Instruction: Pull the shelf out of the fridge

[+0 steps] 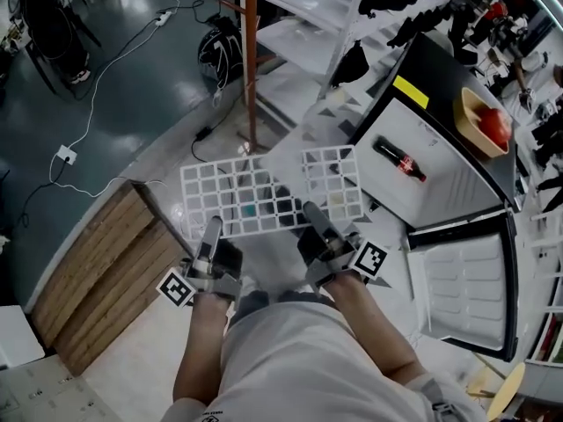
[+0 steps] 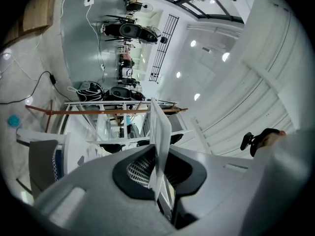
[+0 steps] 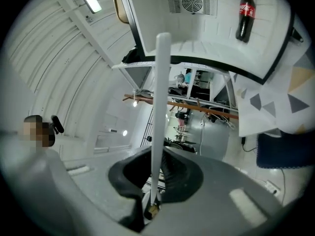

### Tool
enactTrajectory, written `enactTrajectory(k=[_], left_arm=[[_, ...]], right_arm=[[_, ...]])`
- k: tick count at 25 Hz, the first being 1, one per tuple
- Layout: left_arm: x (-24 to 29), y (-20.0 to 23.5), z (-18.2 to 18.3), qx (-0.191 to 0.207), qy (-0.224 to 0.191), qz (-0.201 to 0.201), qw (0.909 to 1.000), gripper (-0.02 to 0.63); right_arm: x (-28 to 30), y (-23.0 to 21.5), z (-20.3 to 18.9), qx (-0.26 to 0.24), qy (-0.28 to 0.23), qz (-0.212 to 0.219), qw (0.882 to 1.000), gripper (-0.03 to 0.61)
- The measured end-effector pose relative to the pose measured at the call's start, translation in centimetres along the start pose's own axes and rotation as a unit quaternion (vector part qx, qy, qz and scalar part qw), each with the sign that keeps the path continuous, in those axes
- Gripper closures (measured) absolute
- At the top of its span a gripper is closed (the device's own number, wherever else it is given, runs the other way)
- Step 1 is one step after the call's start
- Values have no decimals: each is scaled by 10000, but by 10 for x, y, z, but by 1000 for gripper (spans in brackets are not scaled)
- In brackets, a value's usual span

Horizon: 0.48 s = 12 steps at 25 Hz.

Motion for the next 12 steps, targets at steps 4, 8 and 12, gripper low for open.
enactTrajectory(k=[4, 8, 12], left_arm=[[3, -19, 11, 188, -74, -206, 9996, 583], [5, -33, 20, 298, -118, -364, 9988, 583], [6, -39, 23, 326, -147, -481, 9982, 583]], right_arm=[[10, 18, -3, -64, 139, 254, 9996, 547], [19, 33, -6, -152, 246, 452, 9986, 546], [22, 39, -5, -214, 310, 571, 9977, 546]])
Point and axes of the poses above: the fingertips, and each gripper's own axes: x forward along the fingers, y to its left, z out of its top, the point moved 3 cm from there along -x, backward along the fingers, and after that the axes turned 9 degrees about -z, right-handed, at the moved point
